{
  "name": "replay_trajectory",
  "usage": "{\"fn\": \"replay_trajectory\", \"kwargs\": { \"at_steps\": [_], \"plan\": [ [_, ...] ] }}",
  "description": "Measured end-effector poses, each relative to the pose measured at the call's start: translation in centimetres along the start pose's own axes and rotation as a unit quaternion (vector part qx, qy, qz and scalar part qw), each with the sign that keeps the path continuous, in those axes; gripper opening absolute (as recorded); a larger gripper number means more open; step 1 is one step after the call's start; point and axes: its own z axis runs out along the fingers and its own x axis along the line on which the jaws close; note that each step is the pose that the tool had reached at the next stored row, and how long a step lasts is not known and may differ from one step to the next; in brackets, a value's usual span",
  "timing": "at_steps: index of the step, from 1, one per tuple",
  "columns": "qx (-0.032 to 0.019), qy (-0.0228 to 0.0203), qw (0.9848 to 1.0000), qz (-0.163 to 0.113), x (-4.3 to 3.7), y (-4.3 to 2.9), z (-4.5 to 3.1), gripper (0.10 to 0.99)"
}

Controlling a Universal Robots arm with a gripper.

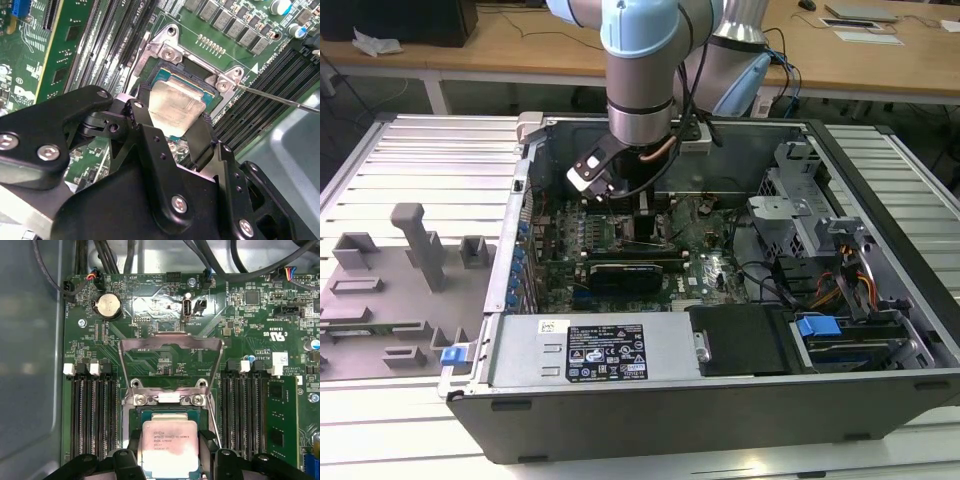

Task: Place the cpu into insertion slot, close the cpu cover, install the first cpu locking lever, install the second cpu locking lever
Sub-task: 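Place the cpu into insertion slot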

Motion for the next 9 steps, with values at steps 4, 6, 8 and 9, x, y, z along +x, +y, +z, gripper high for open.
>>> {"fn": "replay_trajectory", "kwargs": {
  "at_steps": [4,6,8,9],
  "plan": [
    [-0.0002,0.0002,1.0,0.002,0.01,-0.06,0.09,0.537],
    [-0.0002,-0.0001,1.0,0.006,0.0,-0.1,0.24,0.537],
    [-0.0001,-0.0003,1.0,0.008,0.0,-0.12,0.29,0.537],
    [-0.0001,-0.0003,1.0,0.008,0.0,-0.12,0.29,0.537]
  ]
}}
